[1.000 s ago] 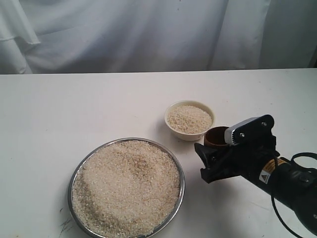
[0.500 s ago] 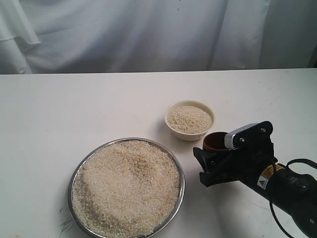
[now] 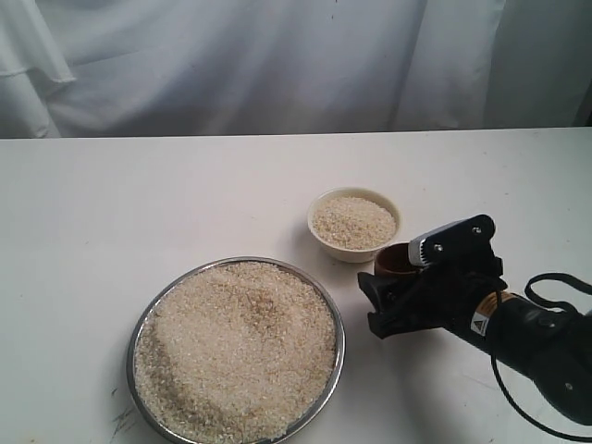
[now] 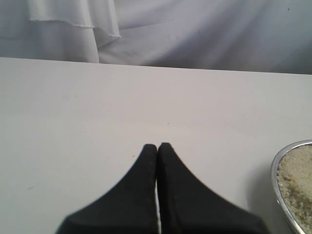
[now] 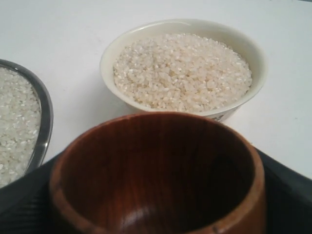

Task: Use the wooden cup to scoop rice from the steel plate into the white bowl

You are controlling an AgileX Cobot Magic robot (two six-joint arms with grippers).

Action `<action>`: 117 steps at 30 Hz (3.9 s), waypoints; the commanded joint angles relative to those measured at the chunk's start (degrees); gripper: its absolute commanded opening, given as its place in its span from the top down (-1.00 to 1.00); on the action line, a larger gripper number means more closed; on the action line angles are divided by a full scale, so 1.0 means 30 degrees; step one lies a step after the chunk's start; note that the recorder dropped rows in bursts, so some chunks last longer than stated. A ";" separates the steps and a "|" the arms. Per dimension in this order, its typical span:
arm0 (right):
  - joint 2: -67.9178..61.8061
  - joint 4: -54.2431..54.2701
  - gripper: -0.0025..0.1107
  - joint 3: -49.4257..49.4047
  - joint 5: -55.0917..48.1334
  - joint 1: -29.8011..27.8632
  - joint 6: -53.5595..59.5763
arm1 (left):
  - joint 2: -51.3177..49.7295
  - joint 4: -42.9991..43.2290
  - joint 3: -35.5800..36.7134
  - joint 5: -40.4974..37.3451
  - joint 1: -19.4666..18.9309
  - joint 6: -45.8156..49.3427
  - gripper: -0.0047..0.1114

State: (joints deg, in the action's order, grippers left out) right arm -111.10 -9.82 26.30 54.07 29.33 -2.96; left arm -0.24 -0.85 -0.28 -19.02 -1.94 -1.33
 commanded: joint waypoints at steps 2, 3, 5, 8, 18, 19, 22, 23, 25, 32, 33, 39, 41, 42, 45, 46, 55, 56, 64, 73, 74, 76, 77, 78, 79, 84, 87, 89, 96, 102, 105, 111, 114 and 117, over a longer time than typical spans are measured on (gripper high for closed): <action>0.0071 -0.0794 0.84 0.0435 -0.0478 -0.0089 -0.0001 | 0.0079 0.0020 0.0092 0.0253 0.0051 -0.0005 0.92; 0.0071 -0.0653 0.83 0.0435 -0.0478 -0.0089 -0.0001 | 0.0079 0.0020 0.0092 0.0253 0.0051 -0.0005 0.92; 0.0071 -0.0383 0.83 0.0435 -0.0478 -0.0089 -0.0001 | 0.0079 0.0020 0.0092 0.0253 0.0051 -0.0005 0.92; 0.0071 -0.0391 0.73 0.0435 -0.0478 -0.0089 -0.0001 | 0.0079 0.0020 0.0092 0.0253 0.0051 -0.0005 0.92; 0.0071 -0.0434 0.04 0.0435 -0.0130 -0.0089 0.0264 | 0.0079 0.0020 0.0092 0.0253 0.0051 -0.0005 0.92; 0.0071 -0.0434 -0.01 0.0435 -0.0190 -0.0089 0.0264 | 0.0079 0.0020 0.0092 0.0253 0.0051 -0.0005 0.92; 0.0071 -0.0434 -0.13 0.0435 -0.0278 -0.0089 0.0264 | 0.0079 0.0020 0.0092 0.0253 0.0051 -0.0005 0.92; 0.0071 -0.0434 -0.17 0.0435 -0.0278 -0.0089 0.0264 | 0.0079 0.0020 0.0092 0.0253 0.0051 -0.0005 0.92; 0.0071 -0.0434 -0.29 0.0435 -0.0278 -0.0089 0.0264 | 0.0079 0.0020 0.0092 0.0253 0.0051 -0.0005 0.92; 0.0071 -0.0434 -0.62 0.0435 -0.0207 -0.0089 0.0163 | 0.0079 0.0020 0.0092 0.0253 0.0051 -0.0005 0.92; 0.0095 -0.0434 -0.64 0.0435 -0.0207 -0.0089 0.0088 | 0.0079 0.0020 0.0092 0.0253 0.0051 -0.0005 0.92; 0.0111 -0.0434 -0.64 0.0435 0.0194 -0.0089 0.0069 | 0.0079 0.0020 0.0092 0.0253 0.0051 -0.0005 0.92; 0.0374 -0.0434 -0.64 0.0435 0.0450 -0.0089 0.0069 | 0.0079 0.0020 0.0092 0.0253 0.0051 -0.0005 0.92; 0.0617 -0.0434 -0.64 0.0435 0.0503 -0.0089 0.0069 | 0.0079 0.0020 0.0092 0.0253 0.0051 -0.0005 0.92; 0.1373 -0.0398 -0.64 0.0435 0.0535 -0.0089 0.0439 | 0.0079 0.0020 0.0092 0.0253 0.0051 -0.0005 0.92; 0.1728 -0.0398 -0.64 0.0435 0.0535 -0.0089 0.0577 | 0.0079 0.0020 0.0092 0.0253 0.0051 -0.0005 0.92; 0.5516 -0.0364 -0.39 0.0435 0.0373 -0.0089 0.2037 | 0.0079 0.0020 0.0092 0.0253 0.0051 -0.0005 0.92; 0.6143 -0.0364 -0.30 0.0435 0.0373 -0.0089 0.2037 | 0.0079 0.0020 0.0092 0.0253 0.0051 -0.0005 0.92; 1.1337 -0.0882 0.84 0.0435 -0.3388 -0.0089 0.1687 | 0.0079 0.0020 0.0092 0.0253 0.0051 -0.0005 0.92; 1.7748 0.6909 0.96 0.0435 -0.9738 -0.0089 0.2162 | 0.0079 0.0020 0.0092 0.0253 0.0051 -0.0005 0.92; 1.8297 0.7727 0.96 0.0435 -0.9950 -0.0089 0.3540 | 0.0079 0.0020 0.0092 0.0253 0.0051 -0.0005 0.92; 1.9200 0.9520 0.96 0.0435 -1.1299 -0.0089 0.6105 | 0.0079 0.0020 0.0092 0.0253 0.0051 -0.0005 0.92; 1.9527 1.0636 0.96 0.0435 -1.2033 -0.0089 0.7393 | 0.0079 0.0020 0.0092 0.0253 0.0051 -0.0005 0.92; 1.9903 1.2078 0.96 0.0435 -1.3097 -0.0089 0.8808 | 0.0079 0.0020 0.0092 0.0253 0.0051 -0.0005 0.92; 2.0601 1.3190 0.96 0.0346 -1.3949 -0.0089 1.0313 | 0.0079 0.0020 0.0092 0.0253 0.0051 -0.0005 0.92; 2.4339 1.5235 0.96 -0.1481 -1.4760 -0.2026 1.2081 | 0.0079 0.0020 0.0092 0.0253 0.0051 -0.0005 0.92; 2.6876 1.5427 0.96 -0.3074 -1.5028 -0.3775 1.1950 | 0.0079 0.0020 0.0092 0.0253 0.0051 -0.0005 0.92; 2.8900 1.5596 0.96 -0.4079 -1.5398 -0.4753 1.1950 | 0.0079 0.0020 0.0092 0.0253 0.0051 -0.0005 0.92; 3.4036 1.6126 0.96 -0.7181 -1.5614 -0.5860 1.1987 | 0.0079 0.0020 0.0092 0.0253 0.0051 -0.0005 0.92; 3.5879 1.6353 0.96 -0.8768 -1.5695 -0.5860 1.1921 | 0.0079 0.0020 0.0092 0.0253 0.0051 -0.0005 0.92; 3.5910 1.5488 0.96 -0.8768 -1.6446 -0.5896 1.0999 | 0.0079 0.0020 0.0092 0.0253 0.0051 -0.0005 0.92; 3.5910 0.8392 0.96 -0.8768 -1.8022 -0.6413 0.4564 | 0.0079 0.0020 0.0092 0.0253 0.0051 -0.0005 0.92; 3.5910 0.5925 0.96 -0.8768 -1.8879 -0.6817 0.1995 | 0.0079 0.0020 0.0092 0.0253 0.0051 -0.0005 0.92; 3.5910 0.4804 0.96 -0.8768 -2.0436 -0.7341 0.0548 | 0.0079 0.0020 0.0092 0.0253 0.0051 -0.0005 0.92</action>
State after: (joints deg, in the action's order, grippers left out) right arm -3.57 9.01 0.20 -3.16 8.56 3.25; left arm -0.24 -0.85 -0.28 -19.02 -1.94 -1.33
